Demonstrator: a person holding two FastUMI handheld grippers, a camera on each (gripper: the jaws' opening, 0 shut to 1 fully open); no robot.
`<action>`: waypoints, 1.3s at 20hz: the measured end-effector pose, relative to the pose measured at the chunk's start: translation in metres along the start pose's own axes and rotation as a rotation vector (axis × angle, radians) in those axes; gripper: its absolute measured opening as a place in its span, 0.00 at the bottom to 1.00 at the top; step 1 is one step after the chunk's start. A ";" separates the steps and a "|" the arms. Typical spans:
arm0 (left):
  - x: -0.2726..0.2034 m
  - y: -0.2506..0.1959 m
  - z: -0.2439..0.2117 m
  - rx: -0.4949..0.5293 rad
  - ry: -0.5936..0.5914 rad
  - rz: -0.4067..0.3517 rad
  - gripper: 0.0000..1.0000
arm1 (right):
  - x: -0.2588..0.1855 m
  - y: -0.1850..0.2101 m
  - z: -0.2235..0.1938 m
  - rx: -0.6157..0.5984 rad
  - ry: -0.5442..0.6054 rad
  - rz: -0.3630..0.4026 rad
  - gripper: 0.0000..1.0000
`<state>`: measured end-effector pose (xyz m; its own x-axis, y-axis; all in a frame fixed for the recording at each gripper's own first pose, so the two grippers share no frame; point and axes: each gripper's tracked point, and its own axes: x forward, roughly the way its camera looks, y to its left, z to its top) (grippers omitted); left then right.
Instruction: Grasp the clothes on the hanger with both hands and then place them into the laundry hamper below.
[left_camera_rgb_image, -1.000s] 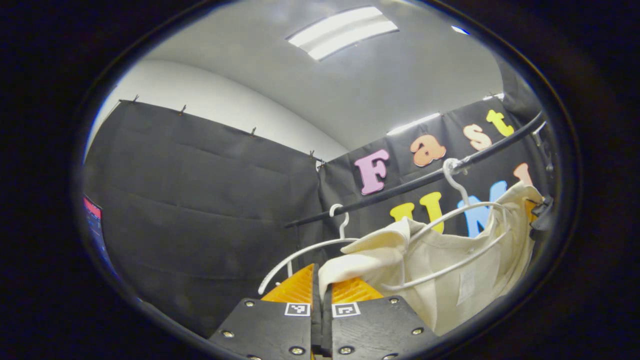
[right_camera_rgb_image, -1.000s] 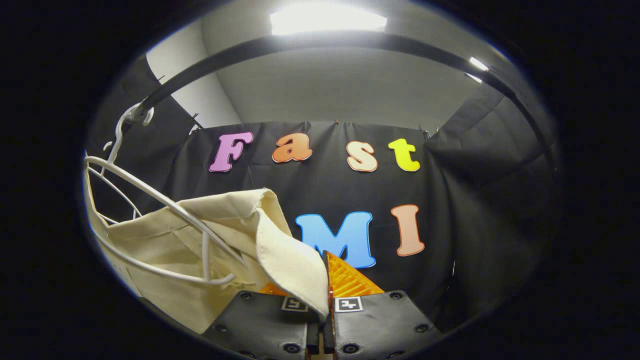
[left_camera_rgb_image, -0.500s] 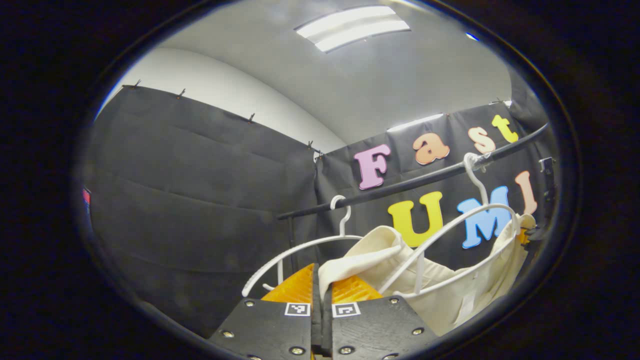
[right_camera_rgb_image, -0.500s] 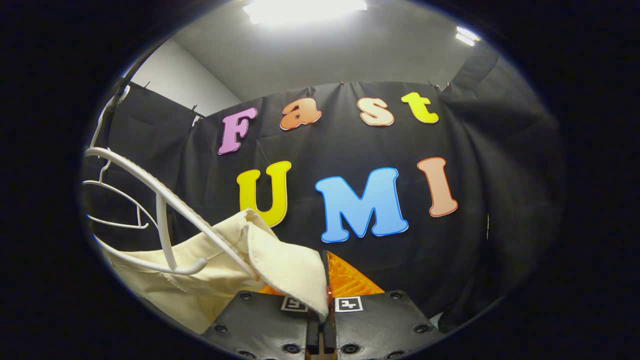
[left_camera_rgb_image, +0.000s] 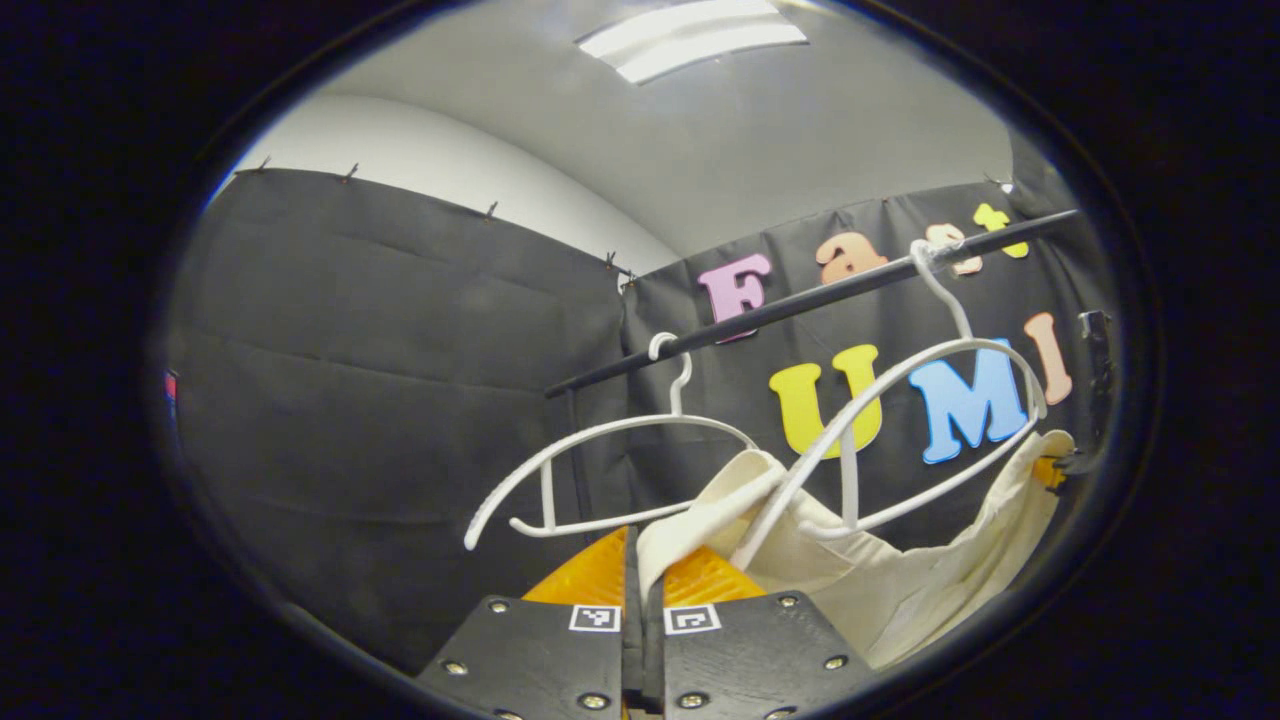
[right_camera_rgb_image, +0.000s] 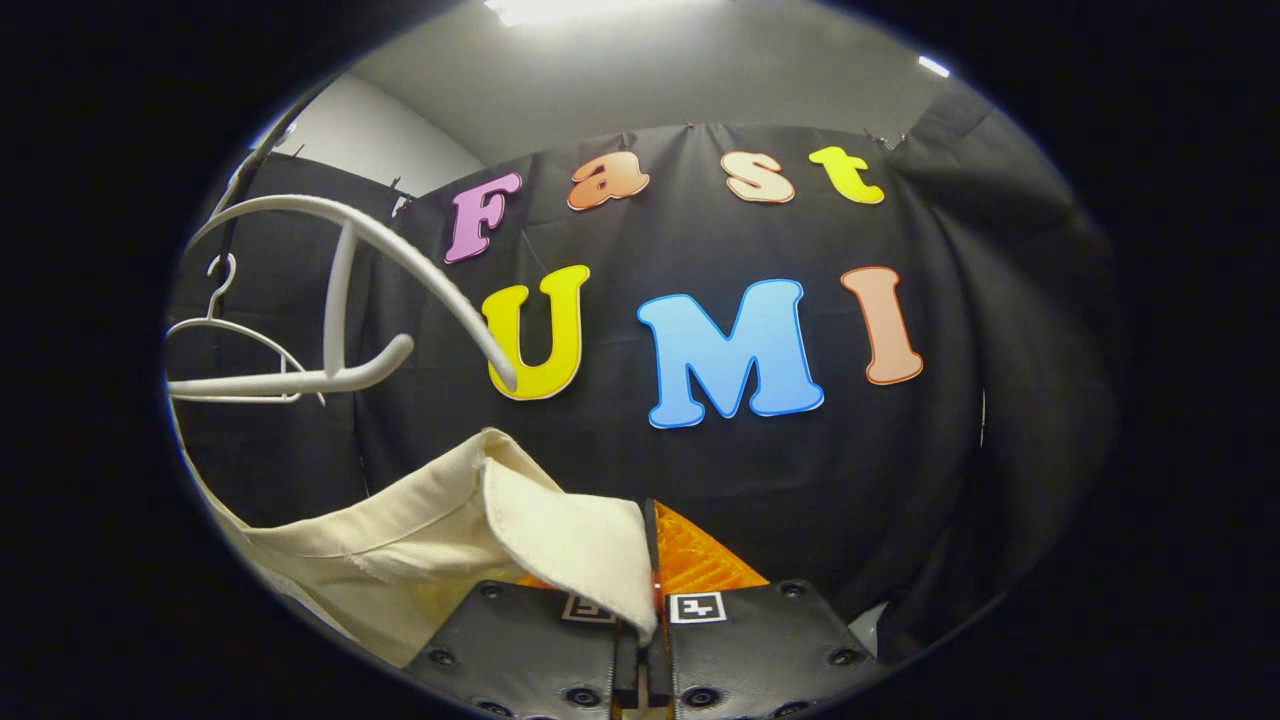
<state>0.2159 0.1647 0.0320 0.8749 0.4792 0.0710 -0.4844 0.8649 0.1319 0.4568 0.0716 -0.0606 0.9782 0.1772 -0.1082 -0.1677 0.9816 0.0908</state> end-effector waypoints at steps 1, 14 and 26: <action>-0.001 -0.001 -0.003 0.000 0.002 -0.004 0.01 | -0.006 0.000 -0.001 -0.010 0.000 0.002 0.07; -0.059 0.002 -0.038 -0.028 0.083 -0.122 0.02 | -0.112 0.028 0.004 -0.028 -0.004 0.028 0.07; -0.105 -0.068 -0.040 -0.112 0.080 -0.340 0.02 | -0.191 0.106 -0.003 -0.055 0.012 0.173 0.07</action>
<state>0.1572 0.0613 -0.0241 0.9852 0.1676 -0.0361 -0.1668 0.9857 0.0250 0.2517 0.1417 -0.0337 0.9327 0.3443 -0.1072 -0.3403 0.9387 0.0547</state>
